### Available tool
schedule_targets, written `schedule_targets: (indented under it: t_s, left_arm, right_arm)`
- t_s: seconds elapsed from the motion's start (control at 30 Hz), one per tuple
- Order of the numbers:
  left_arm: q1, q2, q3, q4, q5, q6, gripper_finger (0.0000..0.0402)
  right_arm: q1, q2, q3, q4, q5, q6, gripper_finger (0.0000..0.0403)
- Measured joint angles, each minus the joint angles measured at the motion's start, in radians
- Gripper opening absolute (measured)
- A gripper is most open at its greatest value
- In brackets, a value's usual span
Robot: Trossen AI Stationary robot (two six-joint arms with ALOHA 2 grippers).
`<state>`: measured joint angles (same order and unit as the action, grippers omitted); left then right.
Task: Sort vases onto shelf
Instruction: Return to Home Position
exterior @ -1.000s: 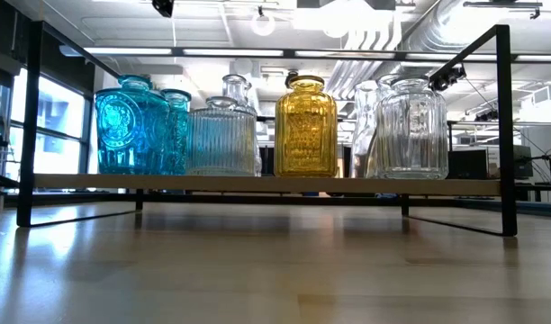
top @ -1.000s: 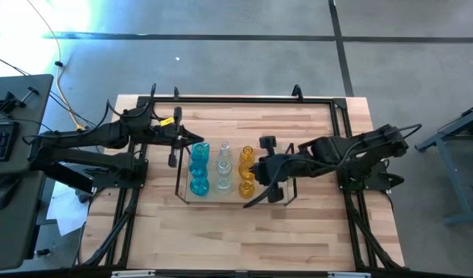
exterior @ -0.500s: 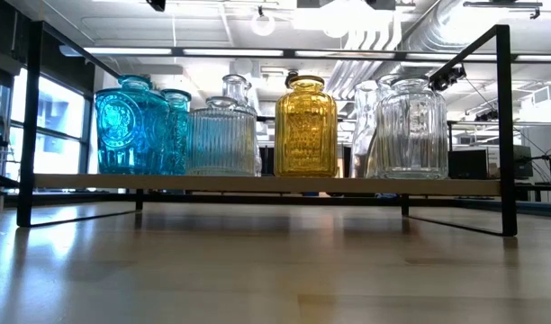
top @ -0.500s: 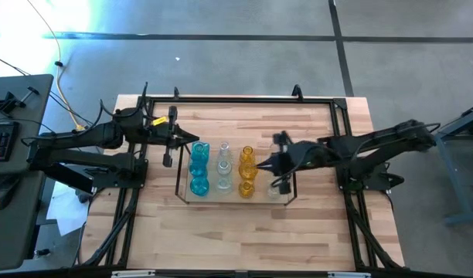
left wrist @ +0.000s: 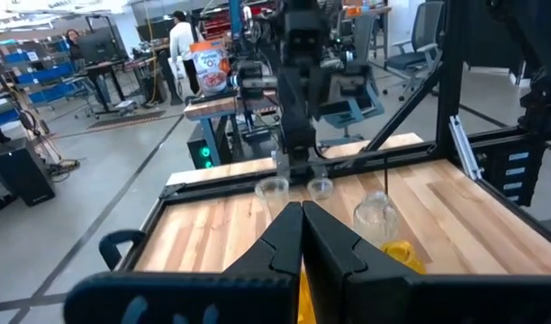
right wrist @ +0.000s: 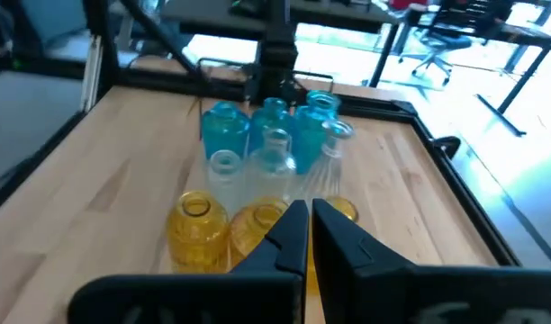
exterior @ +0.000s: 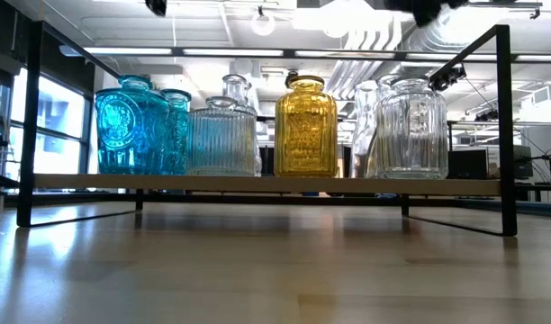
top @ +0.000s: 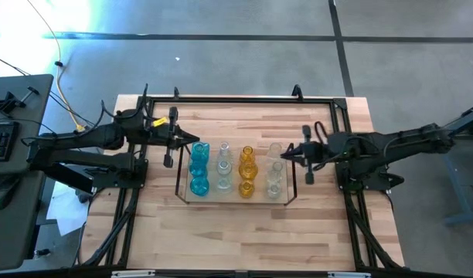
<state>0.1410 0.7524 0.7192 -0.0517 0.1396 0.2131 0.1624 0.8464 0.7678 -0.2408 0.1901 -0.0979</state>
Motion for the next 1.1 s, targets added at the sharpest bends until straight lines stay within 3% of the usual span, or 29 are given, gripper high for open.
schedule_targets:
  t_s: [0.37, 0.73, 1.1]
  left_arm:
    - [0.005, -0.094, -0.263, 0.269, 0.000, -0.044, 0.0000]
    - [0.005, -0.237, -0.381, 0.297, 0.000, -0.082, 0.0000]
    - [0.005, -0.316, -0.473, 0.321, -0.001, -0.116, 0.0000]
  right_arm:
    - [-0.067, -0.279, -0.215, 0.069, -0.016, 0.030, 0.0000]
    - [-0.109, -0.535, -0.397, 0.160, -0.023, 0.023, 0.0000]
    - [-0.164, -0.665, -0.522, 0.212, -0.022, 0.034, 0.0000]
